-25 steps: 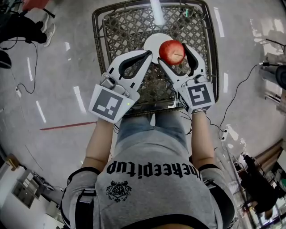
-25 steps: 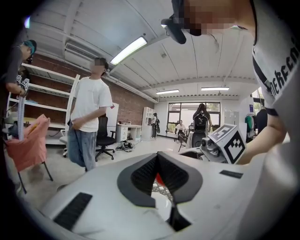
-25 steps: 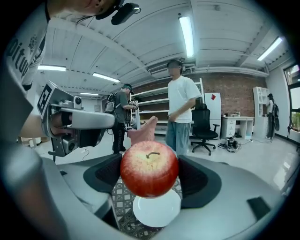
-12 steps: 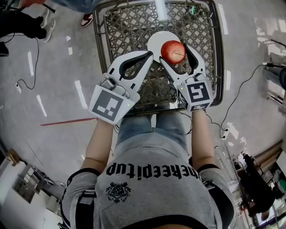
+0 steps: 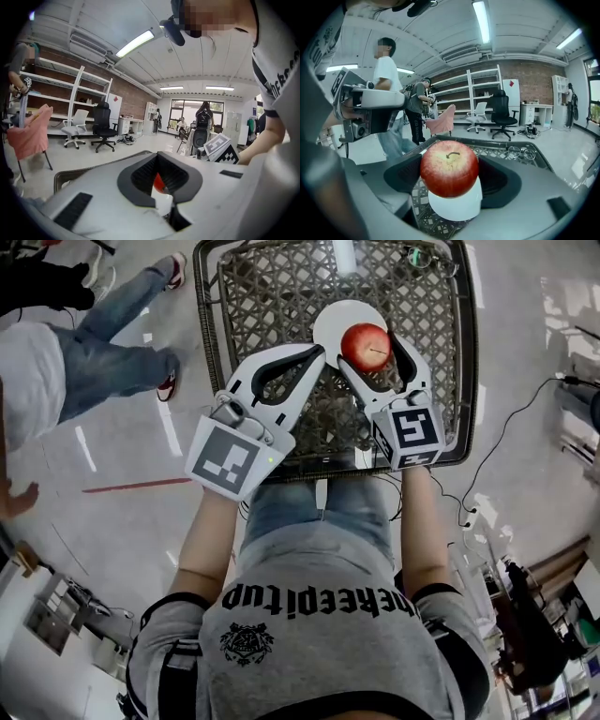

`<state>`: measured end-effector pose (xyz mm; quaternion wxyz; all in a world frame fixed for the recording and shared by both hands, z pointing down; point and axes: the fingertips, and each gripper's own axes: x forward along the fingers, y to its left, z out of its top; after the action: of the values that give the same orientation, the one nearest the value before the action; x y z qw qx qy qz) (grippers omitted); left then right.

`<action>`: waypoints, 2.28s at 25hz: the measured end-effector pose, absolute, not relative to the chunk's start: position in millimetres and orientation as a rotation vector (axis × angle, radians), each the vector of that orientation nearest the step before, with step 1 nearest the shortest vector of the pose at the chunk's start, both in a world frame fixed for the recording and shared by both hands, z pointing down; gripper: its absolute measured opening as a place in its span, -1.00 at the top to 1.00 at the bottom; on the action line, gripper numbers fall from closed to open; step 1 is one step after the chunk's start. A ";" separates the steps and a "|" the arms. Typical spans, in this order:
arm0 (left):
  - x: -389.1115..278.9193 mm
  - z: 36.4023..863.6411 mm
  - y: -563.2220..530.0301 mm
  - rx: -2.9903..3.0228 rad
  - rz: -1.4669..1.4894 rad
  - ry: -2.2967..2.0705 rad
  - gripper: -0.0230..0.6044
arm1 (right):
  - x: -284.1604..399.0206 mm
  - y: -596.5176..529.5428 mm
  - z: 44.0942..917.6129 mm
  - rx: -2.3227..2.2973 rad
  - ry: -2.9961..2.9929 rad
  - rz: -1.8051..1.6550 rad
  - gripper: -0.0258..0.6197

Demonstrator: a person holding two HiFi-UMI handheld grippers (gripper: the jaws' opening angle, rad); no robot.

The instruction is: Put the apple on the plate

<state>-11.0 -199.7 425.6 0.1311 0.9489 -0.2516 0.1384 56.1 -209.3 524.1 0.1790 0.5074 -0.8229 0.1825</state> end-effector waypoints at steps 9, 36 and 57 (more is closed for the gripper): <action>-13.4 442.4 -201.5 2.736 0.421 -0.740 0.86 | 53.5 -212.8 548.8 1.414 -2.314 0.553 -0.26; -26.2 464.0 -206.9 2.668 0.448 -0.792 0.86 | 48.7 -218.0 598.4 1.332 -2.231 0.604 -0.27; -34.3 478.6 -212.4 2.629 0.466 -0.832 0.86 | 47.8 -219.7 613.4 1.308 -2.208 0.619 -0.28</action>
<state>-34.3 -212.4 478.6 0.1719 0.9261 -0.2930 0.1643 47.8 -219.7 613.4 0.2481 0.4801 -0.8102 0.2270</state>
